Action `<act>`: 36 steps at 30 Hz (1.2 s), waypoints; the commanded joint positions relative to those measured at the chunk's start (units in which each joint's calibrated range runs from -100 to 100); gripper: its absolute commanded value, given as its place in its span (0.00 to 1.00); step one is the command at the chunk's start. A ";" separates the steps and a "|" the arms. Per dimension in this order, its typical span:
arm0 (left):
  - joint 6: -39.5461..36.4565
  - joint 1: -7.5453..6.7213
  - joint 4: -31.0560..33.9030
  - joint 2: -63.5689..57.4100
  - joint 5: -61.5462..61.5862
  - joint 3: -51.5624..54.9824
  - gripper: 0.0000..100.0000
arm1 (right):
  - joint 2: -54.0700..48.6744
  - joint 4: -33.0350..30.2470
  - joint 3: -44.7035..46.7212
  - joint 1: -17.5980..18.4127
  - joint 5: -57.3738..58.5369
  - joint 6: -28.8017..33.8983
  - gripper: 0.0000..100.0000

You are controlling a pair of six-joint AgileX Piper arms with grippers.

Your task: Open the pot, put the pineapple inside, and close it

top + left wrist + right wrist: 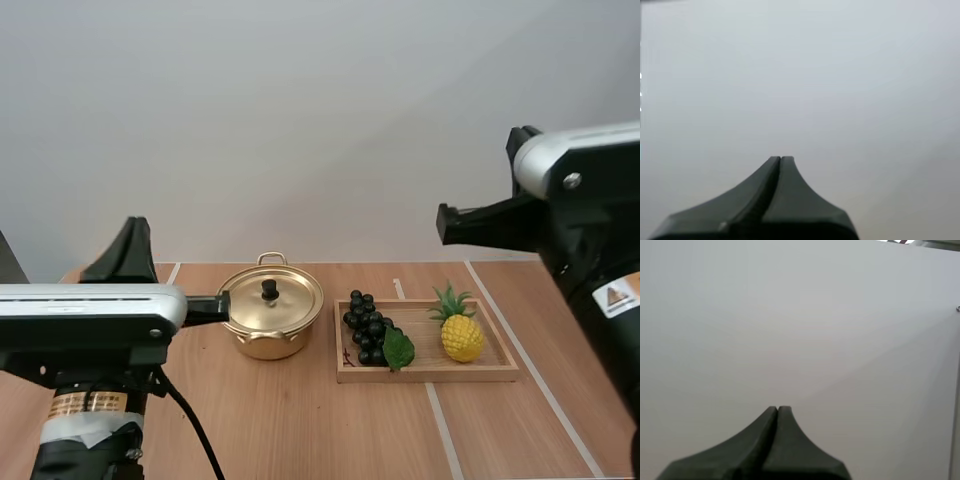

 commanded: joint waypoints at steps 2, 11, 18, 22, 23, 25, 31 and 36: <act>-1.99 -0.21 3.17 -0.18 -8.82 -7.20 0.00 | 5.85 -1.72 -12.17 -0.16 13.27 -0.55 0.00; -1.78 -0.21 3.17 12.07 18.13 -39.12 0.00 | 20.29 -5.54 -31.86 -2.02 38.74 -0.68 0.00; -1.87 -0.21 3.17 28.83 50.19 -66.73 0.00 | 36.62 -5.79 -47.71 -2.84 71.91 -3.99 0.00; -1.87 -0.21 3.31 36.93 71.85 -79.64 0.00 | 45.52 -5.79 -55.58 -2.84 87.62 -3.99 0.00; -1.87 -0.21 3.31 38.77 75.47 -82.11 0.00 | 46.84 -5.79 -56.55 -2.84 89.62 -3.99 0.00; -1.87 -0.21 3.31 41.57 79.46 -85.28 0.00 | 49.50 -5.92 -57.78 -2.84 90.79 -3.99 0.00; 2.71 -0.13 3.19 47.12 81.90 -86.02 0.00 | 52.80 -11.29 -57.74 -2.84 90.79 -3.99 0.00; 9.20 -0.13 -2.45 52.93 88.69 -85.88 0.00 | 53.89 -13.52 -57.74 -3.84 90.79 -4.47 0.00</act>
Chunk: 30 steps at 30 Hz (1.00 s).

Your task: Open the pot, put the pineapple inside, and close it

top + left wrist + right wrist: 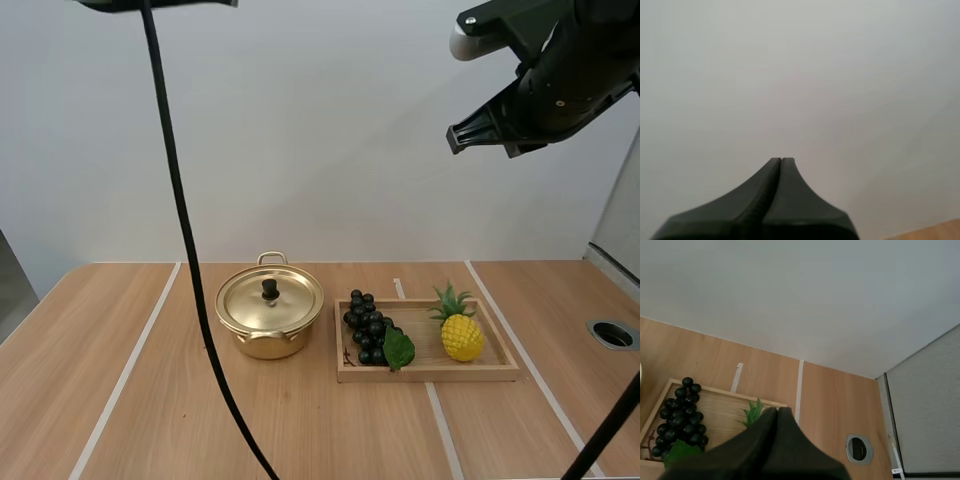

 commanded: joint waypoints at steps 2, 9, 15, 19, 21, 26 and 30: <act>6.28 -0.13 -6.48 5.23 5.95 0.05 0.00 | 1.21 -1.10 -0.66 -1.23 0.36 -0.94 0.00; 8.98 -0.13 -9.50 13.70 14.57 0.05 0.00 | 4.09 -1.10 -0.52 -2.01 0.36 -1.85 0.00; 11.27 -0.13 -9.50 19.51 21.87 0.05 0.00 | 7.56 -0.75 -0.52 -2.01 0.36 -3.51 0.00; 11.27 -0.13 -9.50 23.45 24.88 0.05 0.00 | 10.85 -0.70 -0.52 -2.01 0.36 -3.72 0.00; 11.27 -0.13 -9.50 24.83 27.61 0.05 0.02 | 12.09 -0.59 -0.52 -2.01 0.36 -3.72 0.00; 11.38 -0.13 -9.27 27.78 31.49 0.05 0.34 | 14.64 0.84 -0.52 -2.01 0.36 -3.72 0.19; 11.47 -0.13 -9.48 29.73 32.97 0.05 0.72 | 15.72 1.48 0.58 -2.01 0.36 -3.72 0.63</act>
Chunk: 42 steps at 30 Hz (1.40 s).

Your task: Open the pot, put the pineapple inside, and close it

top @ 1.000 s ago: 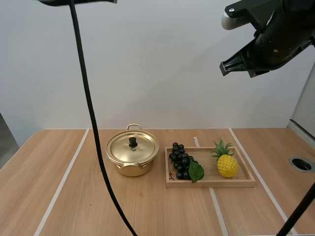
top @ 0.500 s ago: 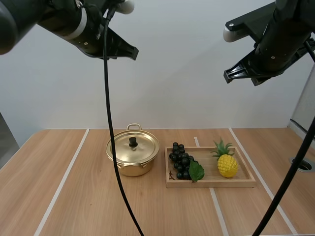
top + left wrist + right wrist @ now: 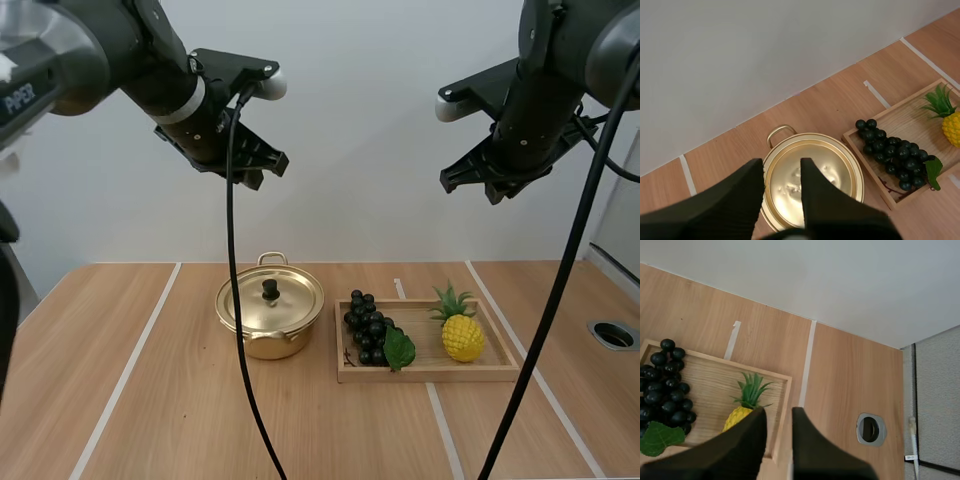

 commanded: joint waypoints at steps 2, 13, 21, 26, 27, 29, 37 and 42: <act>0.85 -0.13 -1.07 2.16 1.48 0.05 0.90 | 0.13 0.53 2.64 -0.23 0.04 -0.47 0.75; 1.18 -0.13 -1.21 9.68 7.25 0.14 1.00 | 0.13 0.94 18.14 -0.23 0.04 -0.47 0.79; 1.18 -0.13 -3.13 17.14 8.10 0.14 1.00 | 0.13 2.47 21.10 -0.23 -1.86 -0.18 0.79; 1.18 -0.13 -3.37 20.32 8.10 0.14 1.00 | 0.13 3.25 21.20 -0.23 -2.64 -0.18 0.79; 1.44 -0.13 -3.48 21.12 8.10 0.14 1.00 | 0.13 3.25 21.20 -0.23 -2.83 -0.18 0.79; 1.65 -0.13 -3.58 22.34 8.10 0.14 1.00 | 0.13 3.25 21.20 -0.23 -3.43 -0.18 0.79; 1.92 -0.20 -4.04 26.77 8.10 0.18 1.00 | 0.13 3.35 21.20 -0.23 -5.33 -0.18 0.79; 1.92 -0.20 -4.26 28.50 8.10 0.18 1.00 | 0.13 3.36 22.71 -0.23 -8.73 -0.28 0.79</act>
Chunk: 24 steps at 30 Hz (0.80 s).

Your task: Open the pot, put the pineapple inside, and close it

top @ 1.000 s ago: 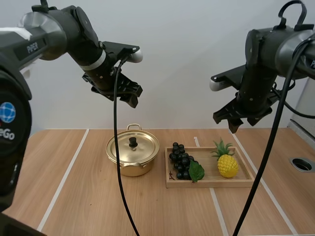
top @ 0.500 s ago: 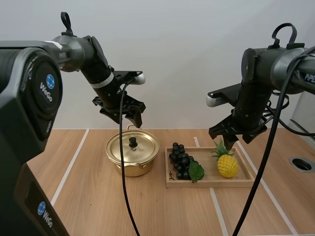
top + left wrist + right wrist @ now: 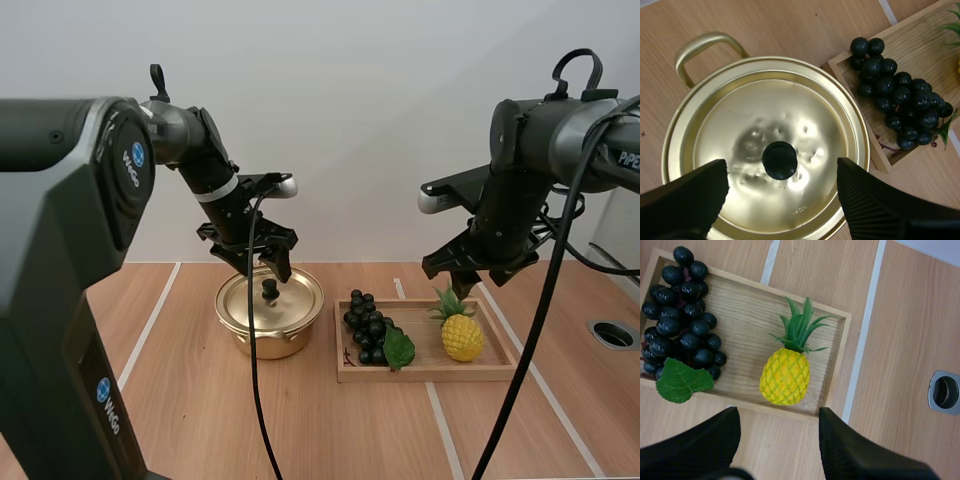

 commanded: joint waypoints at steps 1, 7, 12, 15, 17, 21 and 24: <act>0.30 -0.20 -1.44 0.44 0.16 0.06 1.00 | -0.36 -0.05 1.55 -0.23 -2.77 -0.20 0.79; 0.30 -0.20 -1.71 1.07 0.16 0.06 1.00 | 1.39 -0.05 2.31 -0.23 -3.49 -0.37 0.79; 0.30 -0.20 -2.02 1.04 0.16 0.06 0.98 | 2.12 -0.05 2.31 -0.23 -3.49 -0.37 0.79; 0.30 -0.20 -2.02 1.04 0.16 0.06 0.98 | 2.06 -0.05 2.31 -0.23 -3.81 -0.37 0.79; 0.30 -0.20 -2.02 1.04 0.16 0.19 0.98 | 2.06 -0.05 2.31 -0.23 -3.81 -0.37 0.79; 1.42 -0.20 -2.15 1.04 0.16 2.91 0.98 | 2.06 -0.05 2.31 -0.23 -4.01 -0.37 0.79; 2.01 -0.20 -2.15 1.04 -2.95 4.70 0.98 | 2.06 -0.05 2.31 -0.23 -4.01 -0.37 0.79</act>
